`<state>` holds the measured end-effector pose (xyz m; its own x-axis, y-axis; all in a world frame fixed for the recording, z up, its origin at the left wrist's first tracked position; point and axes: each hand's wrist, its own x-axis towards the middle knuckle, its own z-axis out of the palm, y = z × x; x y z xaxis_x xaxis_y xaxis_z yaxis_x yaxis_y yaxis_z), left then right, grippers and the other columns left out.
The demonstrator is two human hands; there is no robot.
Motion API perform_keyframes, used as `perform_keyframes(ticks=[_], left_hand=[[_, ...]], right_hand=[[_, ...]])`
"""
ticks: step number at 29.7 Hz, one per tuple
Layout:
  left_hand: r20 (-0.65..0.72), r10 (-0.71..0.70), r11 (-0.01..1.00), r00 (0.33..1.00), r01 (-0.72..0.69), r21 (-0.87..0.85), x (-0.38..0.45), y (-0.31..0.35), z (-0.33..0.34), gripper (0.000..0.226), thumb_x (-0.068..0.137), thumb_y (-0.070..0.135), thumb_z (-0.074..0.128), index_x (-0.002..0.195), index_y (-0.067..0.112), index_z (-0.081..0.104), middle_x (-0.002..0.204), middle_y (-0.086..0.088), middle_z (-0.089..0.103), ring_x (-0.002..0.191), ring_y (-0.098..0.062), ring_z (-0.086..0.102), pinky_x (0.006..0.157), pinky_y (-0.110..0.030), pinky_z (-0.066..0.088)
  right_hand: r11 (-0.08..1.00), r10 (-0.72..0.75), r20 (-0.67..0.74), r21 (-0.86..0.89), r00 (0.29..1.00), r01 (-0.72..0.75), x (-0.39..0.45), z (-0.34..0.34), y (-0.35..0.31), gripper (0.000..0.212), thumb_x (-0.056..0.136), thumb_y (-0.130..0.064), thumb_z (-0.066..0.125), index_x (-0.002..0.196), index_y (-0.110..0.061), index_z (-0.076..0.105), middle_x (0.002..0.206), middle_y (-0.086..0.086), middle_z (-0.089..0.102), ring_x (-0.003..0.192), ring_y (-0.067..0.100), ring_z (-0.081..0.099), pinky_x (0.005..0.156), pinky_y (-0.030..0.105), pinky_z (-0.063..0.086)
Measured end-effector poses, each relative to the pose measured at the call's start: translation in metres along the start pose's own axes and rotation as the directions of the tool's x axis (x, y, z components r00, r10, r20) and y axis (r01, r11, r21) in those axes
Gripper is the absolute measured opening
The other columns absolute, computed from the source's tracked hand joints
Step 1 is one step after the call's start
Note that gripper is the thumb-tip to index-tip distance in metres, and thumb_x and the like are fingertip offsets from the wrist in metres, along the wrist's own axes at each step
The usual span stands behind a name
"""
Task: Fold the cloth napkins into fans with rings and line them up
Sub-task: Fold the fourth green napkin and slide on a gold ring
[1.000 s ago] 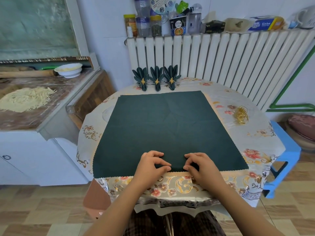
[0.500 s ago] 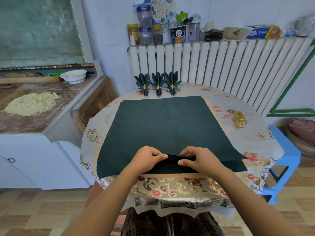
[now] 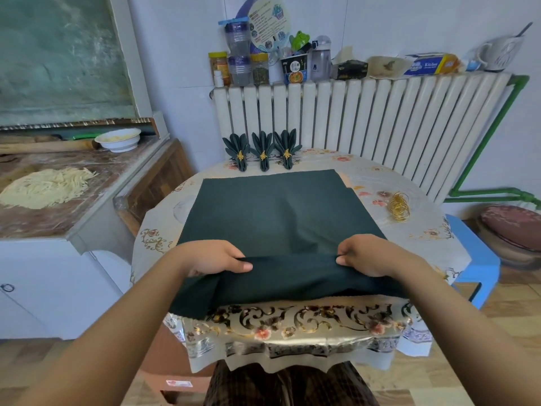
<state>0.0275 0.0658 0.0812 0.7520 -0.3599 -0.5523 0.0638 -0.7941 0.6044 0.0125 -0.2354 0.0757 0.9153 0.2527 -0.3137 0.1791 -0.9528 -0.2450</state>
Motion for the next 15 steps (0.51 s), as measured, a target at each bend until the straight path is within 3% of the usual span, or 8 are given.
perform_keyframes(ticks=[3,7,11,13,15], left_hand=[[0.142,-0.005,1.0,0.99,0.009,-0.026,-0.004,0.005,-0.006,0.023,0.091,0.032,0.062,0.102,0.014,0.071,0.101,-0.003,0.074,0.098,-0.025,0.068,0.097,-0.041,0.049],[0.13,-0.022,1.0,0.991,0.02,0.02,0.001,0.005,-0.017,0.026,0.089,0.039,0.063,0.103,0.02,0.073,0.102,0.0,0.074,0.097,-0.023,0.069,0.099,-0.042,0.048],[-0.049,-0.071,0.952,0.996,0.082,0.295,0.02,0.002,-0.031,0.031,0.093,0.042,0.057,0.105,0.017,0.069,0.1,0.004,0.071,0.094,-0.017,0.066,0.093,-0.034,0.047],[-0.182,-0.08,0.891,0.98,0.152,0.427,0.037,-0.002,-0.038,0.029,0.095,0.037,0.055,0.1,0.011,0.067,0.092,0.0,0.065,0.088,-0.02,0.06,0.082,-0.03,0.046],[-0.309,-0.09,0.846,0.947,0.236,0.477,0.054,-0.006,-0.04,0.022,0.096,0.032,0.054,0.1,0.013,0.066,0.096,-0.002,0.062,0.093,-0.022,0.058,0.08,-0.031,0.046]], right_hand=[[0.999,-0.037,0.092,0.011,0.995,0.036,-0.009,-0.015,0.003,0.023,0.096,-0.032,0.05,0.074,-0.03,0.055,0.078,-0.012,0.056,0.078,0.008,0.051,0.07,0.022,0.037],[0.998,-0.047,0.047,0.044,0.998,0.045,0.003,-0.022,0.005,0.021,0.095,-0.034,0.053,0.077,-0.027,0.06,0.079,-0.011,0.059,0.079,0.007,0.054,0.075,0.025,0.04],[1.0,0.011,-0.111,-0.003,0.994,-0.011,0.043,-0.017,0.003,0.02,0.091,-0.042,0.056,0.079,-0.028,0.061,0.087,-0.006,0.065,0.085,0.014,0.059,0.078,0.031,0.048],[0.998,0.028,-0.194,-0.055,0.981,-0.04,0.069,-0.014,0.002,0.014,0.093,-0.039,0.055,0.087,-0.029,0.062,0.096,-0.006,0.066,0.09,0.017,0.058,0.076,0.028,0.046],[0.991,0.036,-0.275,-0.116,0.961,-0.07,0.091,-0.01,0.0,0.014,0.096,-0.034,0.051,0.099,-0.028,0.063,0.104,-0.004,0.066,0.097,0.02,0.058,0.079,0.028,0.041]])
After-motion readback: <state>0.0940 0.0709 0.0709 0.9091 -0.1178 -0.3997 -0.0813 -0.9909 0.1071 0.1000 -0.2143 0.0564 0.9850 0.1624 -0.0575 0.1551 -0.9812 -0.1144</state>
